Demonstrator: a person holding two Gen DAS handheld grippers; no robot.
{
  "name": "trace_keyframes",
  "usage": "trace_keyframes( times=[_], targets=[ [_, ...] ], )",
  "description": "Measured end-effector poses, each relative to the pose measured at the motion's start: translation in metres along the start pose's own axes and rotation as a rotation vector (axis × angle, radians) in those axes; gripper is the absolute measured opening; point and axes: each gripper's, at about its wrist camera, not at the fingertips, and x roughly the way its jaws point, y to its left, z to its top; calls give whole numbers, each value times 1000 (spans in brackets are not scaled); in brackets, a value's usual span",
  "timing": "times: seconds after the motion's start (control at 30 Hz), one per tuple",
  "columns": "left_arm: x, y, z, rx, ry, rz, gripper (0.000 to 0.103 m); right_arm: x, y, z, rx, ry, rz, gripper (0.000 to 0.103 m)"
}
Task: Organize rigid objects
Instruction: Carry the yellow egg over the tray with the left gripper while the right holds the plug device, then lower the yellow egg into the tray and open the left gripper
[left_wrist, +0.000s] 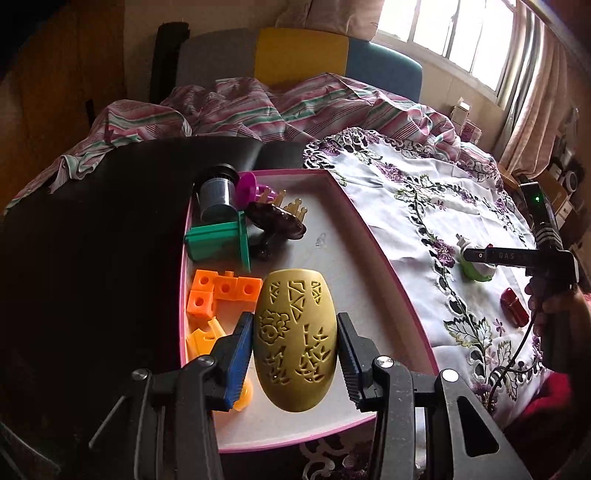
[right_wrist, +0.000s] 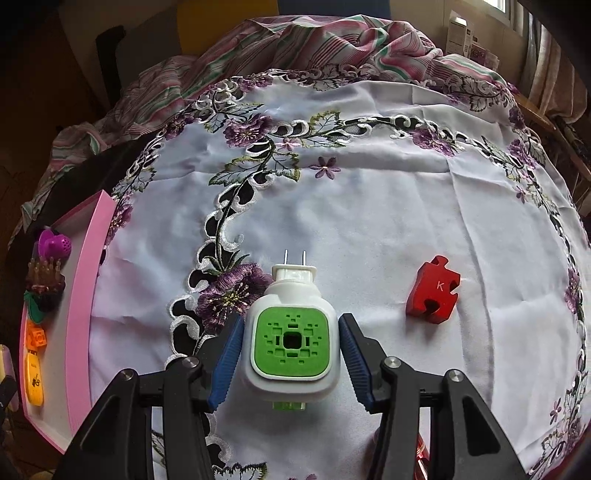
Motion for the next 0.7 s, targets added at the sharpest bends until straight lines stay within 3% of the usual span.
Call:
trace_keyframes(
  times=[0.43, 0.7],
  targets=[
    [-5, 40, -16, -100, 27, 3, 44, 0, 8, -2, -46, -5, -44, 53],
    [7, 25, 7, -98, 43, -78, 44, 0, 9, -2, -65, -9, -54, 53]
  ],
)
